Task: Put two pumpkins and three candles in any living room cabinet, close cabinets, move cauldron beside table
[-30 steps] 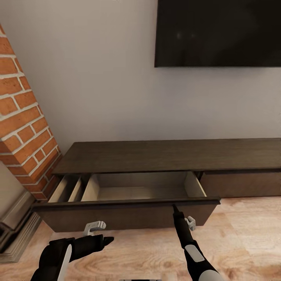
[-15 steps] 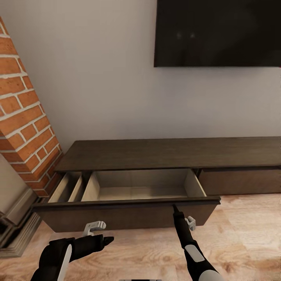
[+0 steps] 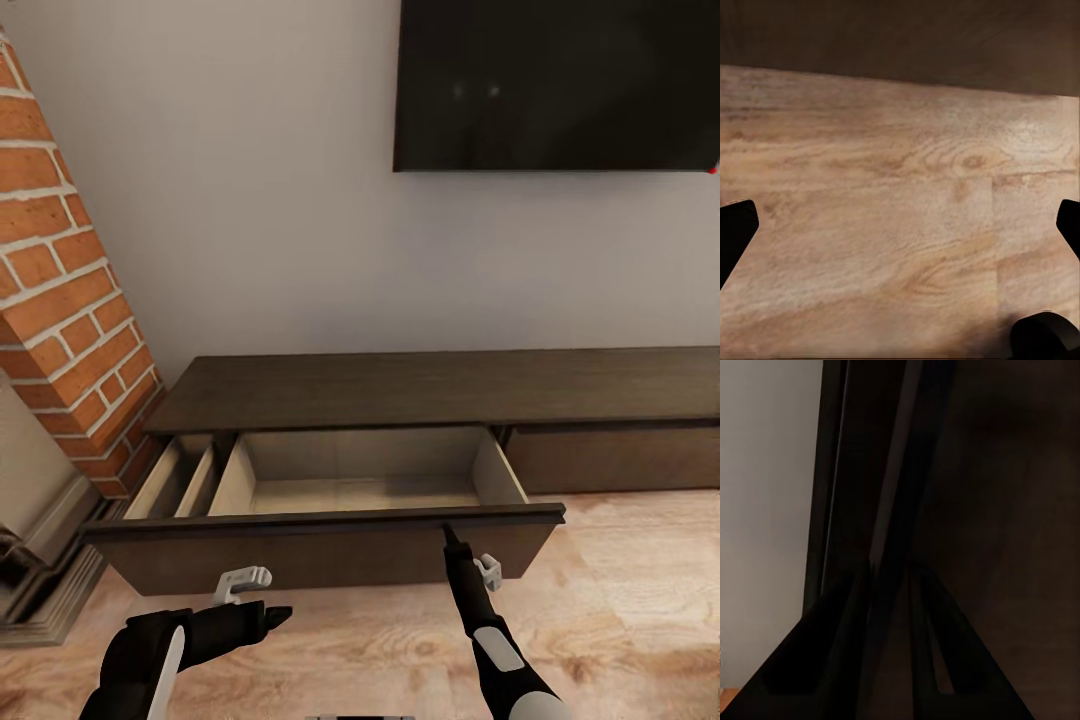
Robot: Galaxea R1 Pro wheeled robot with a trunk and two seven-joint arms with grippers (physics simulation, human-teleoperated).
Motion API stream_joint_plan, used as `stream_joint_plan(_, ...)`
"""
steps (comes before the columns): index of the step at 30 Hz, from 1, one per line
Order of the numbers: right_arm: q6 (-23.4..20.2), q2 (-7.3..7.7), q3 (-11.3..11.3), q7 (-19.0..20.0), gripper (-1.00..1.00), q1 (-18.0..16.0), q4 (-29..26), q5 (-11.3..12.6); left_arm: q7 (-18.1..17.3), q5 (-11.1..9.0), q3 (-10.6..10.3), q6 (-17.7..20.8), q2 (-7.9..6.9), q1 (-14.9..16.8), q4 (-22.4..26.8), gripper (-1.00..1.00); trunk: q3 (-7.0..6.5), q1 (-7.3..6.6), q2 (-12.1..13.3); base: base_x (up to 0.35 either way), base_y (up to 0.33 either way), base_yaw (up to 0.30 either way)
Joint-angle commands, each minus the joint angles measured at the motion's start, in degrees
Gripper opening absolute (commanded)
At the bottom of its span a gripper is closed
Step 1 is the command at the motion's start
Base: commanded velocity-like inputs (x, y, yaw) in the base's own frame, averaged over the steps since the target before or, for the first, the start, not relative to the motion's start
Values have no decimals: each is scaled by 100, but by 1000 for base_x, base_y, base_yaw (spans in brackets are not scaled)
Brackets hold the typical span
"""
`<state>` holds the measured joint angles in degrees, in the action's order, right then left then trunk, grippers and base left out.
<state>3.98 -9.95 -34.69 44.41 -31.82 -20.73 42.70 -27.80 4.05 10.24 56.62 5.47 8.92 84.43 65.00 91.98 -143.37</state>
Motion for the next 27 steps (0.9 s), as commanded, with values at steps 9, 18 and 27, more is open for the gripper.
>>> stream_joint_plan(9,2,-4,85,32,-100,0,17,-34,-50,44,13,25,6,5,4,100,5,-2,-2,-54,0,0)
stream_joint_plan(18,2,-4,85,32,-100,0,17,-33,-50,44,13,25,6,5,4,100,5,-2,-2,-49,0,0)
stream_joint_plan(27,4,-4,85,32,-100,0,15,-34,-45,44,13,25,6,5,4,100,5,-2,-2,-55,0,0)
